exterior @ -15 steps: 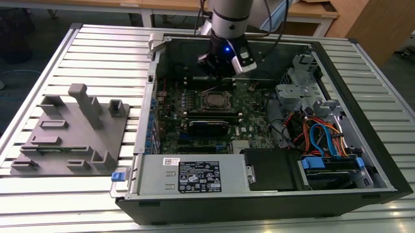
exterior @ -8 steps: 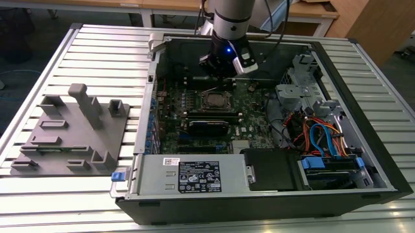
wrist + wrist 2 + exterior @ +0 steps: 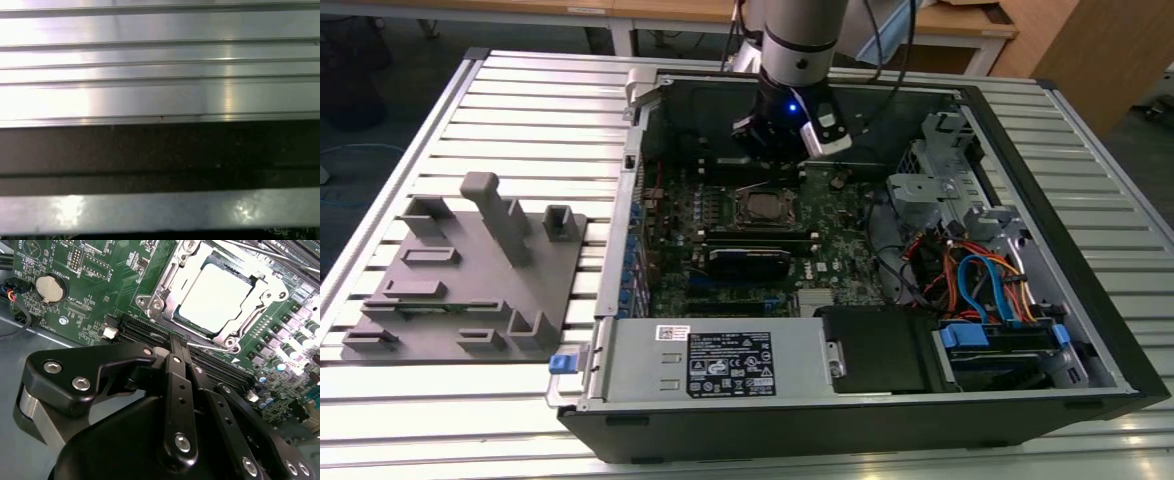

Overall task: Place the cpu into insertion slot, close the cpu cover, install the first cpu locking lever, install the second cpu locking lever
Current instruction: 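Install the first cpu locking lever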

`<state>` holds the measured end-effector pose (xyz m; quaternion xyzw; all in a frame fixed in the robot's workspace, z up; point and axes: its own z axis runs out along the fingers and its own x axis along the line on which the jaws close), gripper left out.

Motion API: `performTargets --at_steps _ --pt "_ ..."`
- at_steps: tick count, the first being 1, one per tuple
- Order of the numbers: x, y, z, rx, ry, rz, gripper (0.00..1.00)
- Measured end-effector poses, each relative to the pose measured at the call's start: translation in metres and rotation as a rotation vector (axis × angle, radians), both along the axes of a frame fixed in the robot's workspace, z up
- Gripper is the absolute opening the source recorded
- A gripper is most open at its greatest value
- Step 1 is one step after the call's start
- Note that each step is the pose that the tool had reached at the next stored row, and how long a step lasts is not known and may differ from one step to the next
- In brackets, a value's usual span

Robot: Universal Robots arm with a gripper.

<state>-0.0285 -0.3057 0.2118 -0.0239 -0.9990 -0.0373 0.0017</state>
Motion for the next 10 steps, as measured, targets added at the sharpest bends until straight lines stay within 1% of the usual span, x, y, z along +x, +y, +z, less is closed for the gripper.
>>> performTargets --at_steps 4,10 --pt "0.0021 0.0000 -0.0015 -0.0001 0.0001 -0.004 0.10" --pt "0.0029 0.0000 -0.0030 -0.0001 0.0000 -0.014 0.10"
